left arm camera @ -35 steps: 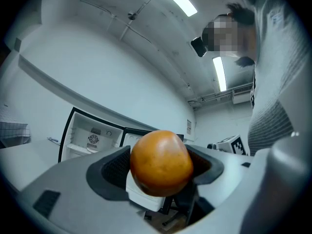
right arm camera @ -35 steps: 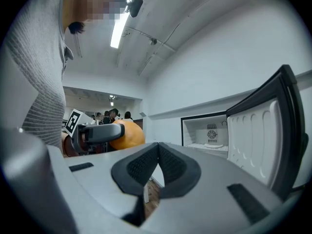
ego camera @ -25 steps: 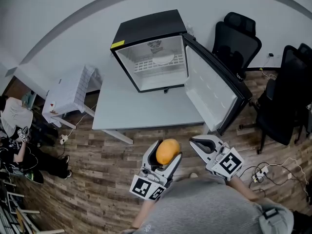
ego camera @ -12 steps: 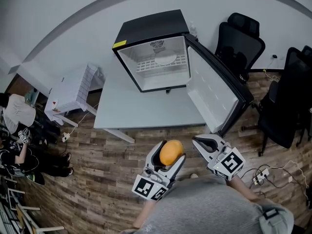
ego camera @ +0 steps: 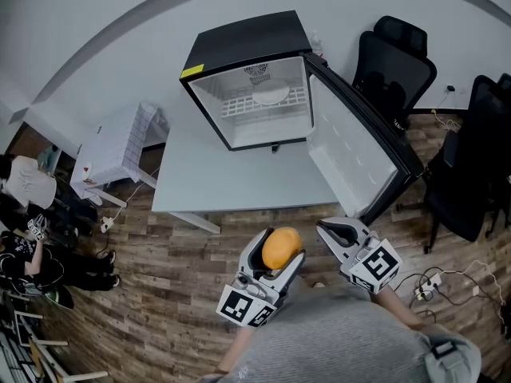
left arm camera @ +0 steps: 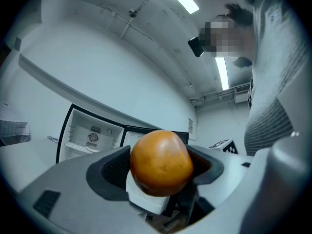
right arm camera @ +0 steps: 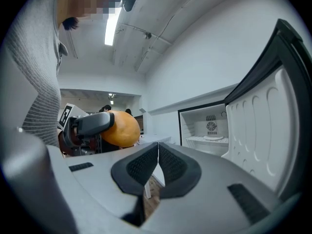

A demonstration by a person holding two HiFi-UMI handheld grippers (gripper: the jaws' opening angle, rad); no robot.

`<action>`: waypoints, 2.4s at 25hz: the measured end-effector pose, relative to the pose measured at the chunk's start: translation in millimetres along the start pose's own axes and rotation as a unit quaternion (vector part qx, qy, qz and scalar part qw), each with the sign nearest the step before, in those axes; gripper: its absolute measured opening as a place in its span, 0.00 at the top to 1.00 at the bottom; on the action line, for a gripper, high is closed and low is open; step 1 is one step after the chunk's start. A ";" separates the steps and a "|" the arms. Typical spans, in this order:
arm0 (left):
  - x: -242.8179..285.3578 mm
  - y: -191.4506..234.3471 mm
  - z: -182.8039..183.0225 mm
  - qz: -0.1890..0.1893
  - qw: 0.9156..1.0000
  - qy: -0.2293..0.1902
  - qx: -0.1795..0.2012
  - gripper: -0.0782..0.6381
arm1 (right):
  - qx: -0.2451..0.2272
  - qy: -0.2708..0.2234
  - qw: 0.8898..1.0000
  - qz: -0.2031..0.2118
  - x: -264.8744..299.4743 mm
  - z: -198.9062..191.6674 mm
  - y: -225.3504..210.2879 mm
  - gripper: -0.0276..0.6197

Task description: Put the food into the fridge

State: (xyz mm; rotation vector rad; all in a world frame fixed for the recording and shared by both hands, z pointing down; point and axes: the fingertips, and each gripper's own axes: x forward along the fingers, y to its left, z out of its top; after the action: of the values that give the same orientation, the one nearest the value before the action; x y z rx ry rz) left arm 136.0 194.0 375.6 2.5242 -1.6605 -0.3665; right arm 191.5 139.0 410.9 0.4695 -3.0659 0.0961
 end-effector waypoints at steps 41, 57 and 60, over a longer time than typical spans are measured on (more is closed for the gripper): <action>117.2 289.3 40.3 -0.131 0.991 0.008 -0.030 0.40 | -0.024 0.009 0.991 -0.131 256.9 31.4 -113.6 0.94; 153.6 295.1 19.2 -0.151 0.987 0.029 -0.045 0.41 | -0.013 0.027 0.983 -0.183 236.5 27.5 -143.1 0.94; 162.1 303.6 17.0 -0.148 0.988 0.033 -0.027 0.40 | -0.011 0.028 0.983 -0.180 233.4 22.3 -143.4 0.94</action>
State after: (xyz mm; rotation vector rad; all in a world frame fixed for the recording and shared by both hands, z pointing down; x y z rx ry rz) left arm -77.6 -75.3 400.0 2.7119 -1.2350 -0.3401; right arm 11.3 -68.6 407.7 0.9905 -2.8678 0.0628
